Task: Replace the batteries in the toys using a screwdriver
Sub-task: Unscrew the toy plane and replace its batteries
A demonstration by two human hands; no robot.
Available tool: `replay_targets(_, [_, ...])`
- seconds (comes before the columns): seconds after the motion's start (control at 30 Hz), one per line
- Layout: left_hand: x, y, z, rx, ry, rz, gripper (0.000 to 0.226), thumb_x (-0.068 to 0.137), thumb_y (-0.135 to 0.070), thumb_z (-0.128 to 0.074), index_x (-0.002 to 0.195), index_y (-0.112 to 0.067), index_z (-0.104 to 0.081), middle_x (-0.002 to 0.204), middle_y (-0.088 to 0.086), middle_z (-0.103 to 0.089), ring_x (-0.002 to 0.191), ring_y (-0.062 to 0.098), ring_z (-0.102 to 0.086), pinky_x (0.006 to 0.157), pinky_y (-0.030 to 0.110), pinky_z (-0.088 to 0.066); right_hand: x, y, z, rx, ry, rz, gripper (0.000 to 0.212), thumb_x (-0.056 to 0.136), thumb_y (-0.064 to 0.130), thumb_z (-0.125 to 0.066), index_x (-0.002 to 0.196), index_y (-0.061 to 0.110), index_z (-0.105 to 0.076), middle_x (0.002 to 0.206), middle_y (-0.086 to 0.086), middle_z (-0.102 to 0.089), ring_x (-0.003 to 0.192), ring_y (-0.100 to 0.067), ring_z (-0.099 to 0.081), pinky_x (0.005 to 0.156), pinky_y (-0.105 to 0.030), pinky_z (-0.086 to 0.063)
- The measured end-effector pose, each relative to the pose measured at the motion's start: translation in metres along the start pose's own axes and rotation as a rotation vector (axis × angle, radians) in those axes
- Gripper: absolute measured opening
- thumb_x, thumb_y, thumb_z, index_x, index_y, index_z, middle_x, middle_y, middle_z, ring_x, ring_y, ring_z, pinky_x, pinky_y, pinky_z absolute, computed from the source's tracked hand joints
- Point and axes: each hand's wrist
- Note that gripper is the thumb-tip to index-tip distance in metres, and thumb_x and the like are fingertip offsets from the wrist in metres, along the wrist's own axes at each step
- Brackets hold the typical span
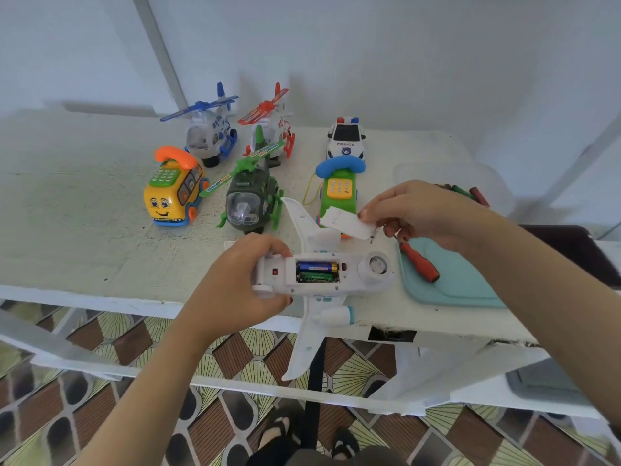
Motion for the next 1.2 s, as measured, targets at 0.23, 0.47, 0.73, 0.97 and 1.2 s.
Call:
replay_targets(0.23, [0.01,0.004,0.004,0.092,0.043,-0.05,0.054,0.064,-0.063,-0.065,0.109,-0.036,-0.066,0.101,-0.024,-0.053,0.093,-0.005,-0.052,0.07,0.014,-0.043,-0.004,-0.004,-0.011,-0.111,0.08,0.115,0.011,0.083,0.014,-0.071,0.081,0.024,-0.074,0.069,0.008,-0.066,0.067,-0.009,-0.051,0.065,-0.023,-0.04])
replay_targets(0.47, [0.013,0.017,0.002,-0.093,-0.005,-0.117,0.044,0.069,-0.051,-0.073,0.107,-0.03,-0.07,0.105,-0.011,-0.057,0.097,0.003,-0.056,0.067,0.017,-0.048,0.0,-0.009,-0.03,-0.064,0.121,0.18,0.014,0.081,0.005,-0.073,0.081,0.019,-0.074,0.081,-0.002,-0.074,0.073,-0.004,-0.064,0.079,-0.017,-0.051])
replay_targets(0.73, [0.014,0.02,0.0,-0.118,-0.046,-0.124,0.04,0.069,-0.047,-0.076,0.102,-0.024,-0.071,0.101,-0.007,-0.061,0.095,0.006,-0.058,0.073,0.025,-0.049,-0.003,-0.009,-0.045,-0.11,0.074,0.167,0.018,0.079,0.004,-0.074,0.076,0.021,-0.074,0.062,0.01,-0.068,0.057,0.004,-0.057,0.057,-0.007,-0.041])
replay_targets(0.97, [0.016,0.022,0.0,-0.109,-0.039,-0.137,0.04,0.07,-0.046,-0.076,0.102,-0.022,-0.072,0.099,-0.005,-0.062,0.094,0.008,-0.059,0.076,0.024,-0.047,-0.005,-0.007,-0.05,-0.163,0.024,0.194,0.018,0.078,0.005,-0.075,0.075,0.022,-0.075,0.06,0.009,-0.065,0.053,0.002,-0.051,0.052,-0.009,-0.038])
replay_targets(1.2, [0.015,0.024,-0.002,-0.104,-0.056,-0.157,0.039,0.072,-0.044,-0.076,0.101,-0.019,-0.073,0.097,-0.003,-0.061,0.093,0.011,-0.059,0.073,0.035,-0.05,-0.006,-0.005,-0.053,-0.185,-0.016,0.172,0.017,0.079,0.005,-0.074,0.075,0.021,-0.075,0.06,0.011,-0.064,0.049,0.006,-0.052,0.049,-0.004,-0.035])
Point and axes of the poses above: each hand's wrist, its own x-axis towards the middle knuckle, its own z-axis out of the back of the hand, y = z × x
